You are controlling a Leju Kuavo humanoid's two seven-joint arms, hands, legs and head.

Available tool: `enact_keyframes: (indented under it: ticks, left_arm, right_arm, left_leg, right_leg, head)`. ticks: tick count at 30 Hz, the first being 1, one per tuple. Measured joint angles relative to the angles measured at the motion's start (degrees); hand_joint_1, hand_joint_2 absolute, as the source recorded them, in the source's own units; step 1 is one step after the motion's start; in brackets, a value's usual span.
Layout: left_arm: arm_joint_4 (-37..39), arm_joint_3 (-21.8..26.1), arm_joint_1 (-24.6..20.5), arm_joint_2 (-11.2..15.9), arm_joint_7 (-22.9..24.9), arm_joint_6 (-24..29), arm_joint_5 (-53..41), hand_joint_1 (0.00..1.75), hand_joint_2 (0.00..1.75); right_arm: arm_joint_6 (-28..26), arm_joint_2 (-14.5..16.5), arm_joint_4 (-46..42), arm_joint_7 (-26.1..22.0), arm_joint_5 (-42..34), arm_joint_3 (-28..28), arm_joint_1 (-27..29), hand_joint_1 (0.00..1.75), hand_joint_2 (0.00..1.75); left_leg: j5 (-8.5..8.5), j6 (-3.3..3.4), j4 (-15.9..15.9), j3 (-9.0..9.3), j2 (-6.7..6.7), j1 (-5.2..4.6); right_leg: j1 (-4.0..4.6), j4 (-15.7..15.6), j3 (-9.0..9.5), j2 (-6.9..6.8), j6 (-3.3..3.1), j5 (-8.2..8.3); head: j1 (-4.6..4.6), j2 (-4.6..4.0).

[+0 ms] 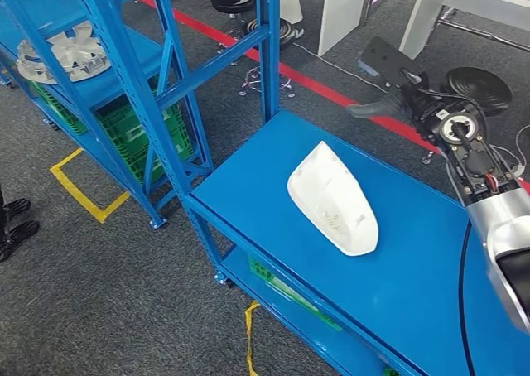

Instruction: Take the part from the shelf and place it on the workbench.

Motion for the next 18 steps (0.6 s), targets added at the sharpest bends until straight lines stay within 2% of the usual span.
enact_keyframes:
  ticks: [13,18]
  left_arm:
    - [0.0,0.0,0.0,0.0,0.0,-0.1,0.9,0.00,0.00]
    - [0.0,-0.1,0.0,0.0,0.3,-0.3,1.0,0.00,0.00]
  right_arm:
    - [2.4,1.7,4.7,5.8,-15.3,2.0,-2.5,0.00,1.75]
    - [3.9,2.1,6.1,9.4,-20.5,2.9,-2.1,0.00,1.75]
  left_leg:
    - [0.01,0.00,0.0,0.01,0.00,0.00]
    - [0.01,0.00,0.0,0.01,0.00,0.00]
  right_leg:
    - [0.00,0.0,0.01,-0.01,0.00,0.00]
    - [0.00,0.0,-0.01,0.00,0.00,0.00]
  head:
    - [-0.01,0.00]
    - [-0.01,0.00]
